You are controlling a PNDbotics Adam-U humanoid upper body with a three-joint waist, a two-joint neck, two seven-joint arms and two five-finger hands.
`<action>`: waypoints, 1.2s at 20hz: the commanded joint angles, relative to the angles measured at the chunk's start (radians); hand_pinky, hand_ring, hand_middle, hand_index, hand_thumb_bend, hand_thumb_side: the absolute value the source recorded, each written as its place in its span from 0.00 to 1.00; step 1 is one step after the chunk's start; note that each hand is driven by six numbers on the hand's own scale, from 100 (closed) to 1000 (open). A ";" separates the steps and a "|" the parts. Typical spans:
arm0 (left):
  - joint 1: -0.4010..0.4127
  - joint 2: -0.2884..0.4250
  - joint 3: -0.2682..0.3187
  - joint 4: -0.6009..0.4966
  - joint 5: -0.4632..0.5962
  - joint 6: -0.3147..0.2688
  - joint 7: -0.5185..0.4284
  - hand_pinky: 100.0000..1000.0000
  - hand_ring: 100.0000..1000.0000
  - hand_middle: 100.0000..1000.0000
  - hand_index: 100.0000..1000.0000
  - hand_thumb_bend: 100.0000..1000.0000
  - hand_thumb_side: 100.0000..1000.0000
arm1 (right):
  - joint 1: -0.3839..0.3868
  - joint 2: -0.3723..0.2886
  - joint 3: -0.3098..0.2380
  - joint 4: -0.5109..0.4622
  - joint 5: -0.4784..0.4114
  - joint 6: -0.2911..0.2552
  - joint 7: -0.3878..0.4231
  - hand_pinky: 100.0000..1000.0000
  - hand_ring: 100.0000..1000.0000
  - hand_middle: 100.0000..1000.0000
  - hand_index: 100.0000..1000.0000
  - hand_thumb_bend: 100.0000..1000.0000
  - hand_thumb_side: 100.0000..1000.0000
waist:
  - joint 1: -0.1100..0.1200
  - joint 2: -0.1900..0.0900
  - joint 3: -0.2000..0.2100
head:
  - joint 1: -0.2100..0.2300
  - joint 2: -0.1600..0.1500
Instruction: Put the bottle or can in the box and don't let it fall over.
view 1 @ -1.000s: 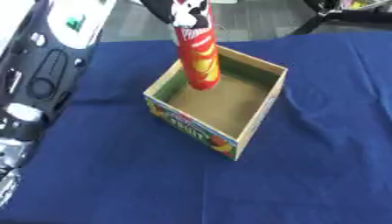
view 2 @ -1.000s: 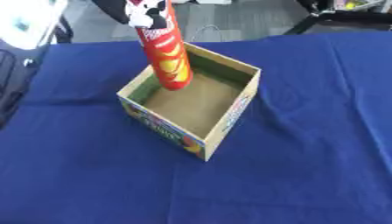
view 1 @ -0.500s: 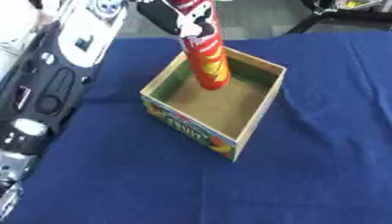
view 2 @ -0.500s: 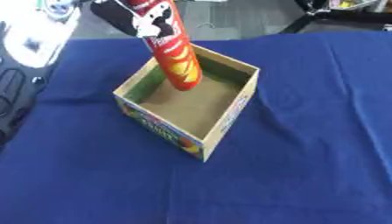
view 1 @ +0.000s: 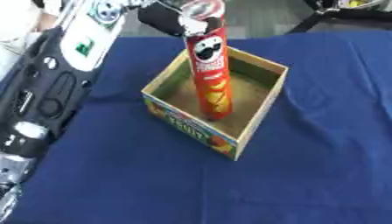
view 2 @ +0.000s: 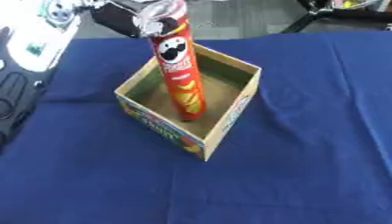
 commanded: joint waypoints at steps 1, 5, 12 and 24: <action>-0.015 0.027 0.020 -0.011 0.006 0.005 0.012 0.84 0.90 0.88 0.83 0.32 0.78 | -0.008 -0.017 -0.009 -0.018 0.002 -0.001 -0.003 1.00 0.65 0.71 0.95 0.00 0.69 | -0.007 -0.021 0.002 | 0.000 0.000; -0.012 0.030 0.024 -0.016 0.028 0.027 0.035 0.79 0.88 0.85 0.81 0.19 0.80 | -0.006 -0.017 -0.009 -0.018 0.001 -0.002 -0.004 1.00 0.65 0.71 0.95 0.00 0.69 | -0.008 -0.024 0.006 | 0.001 0.002; 0.022 0.090 0.090 -0.152 0.264 0.125 0.113 0.54 0.77 0.77 0.79 0.00 0.72 | 0.000 -0.022 -0.013 -0.016 -0.005 -0.005 -0.012 1.00 0.65 0.71 0.95 0.00 0.69 | -0.018 -0.043 0.028 | -0.044 0.024; 0.464 0.251 0.251 -0.622 0.942 0.154 0.355 0.51 0.81 0.83 0.85 0.01 0.65 | -0.002 -0.023 -0.027 -0.023 -0.018 -0.024 -0.042 0.99 0.66 0.72 0.96 0.00 0.67 | -0.060 -0.059 0.090 | -0.156 -0.001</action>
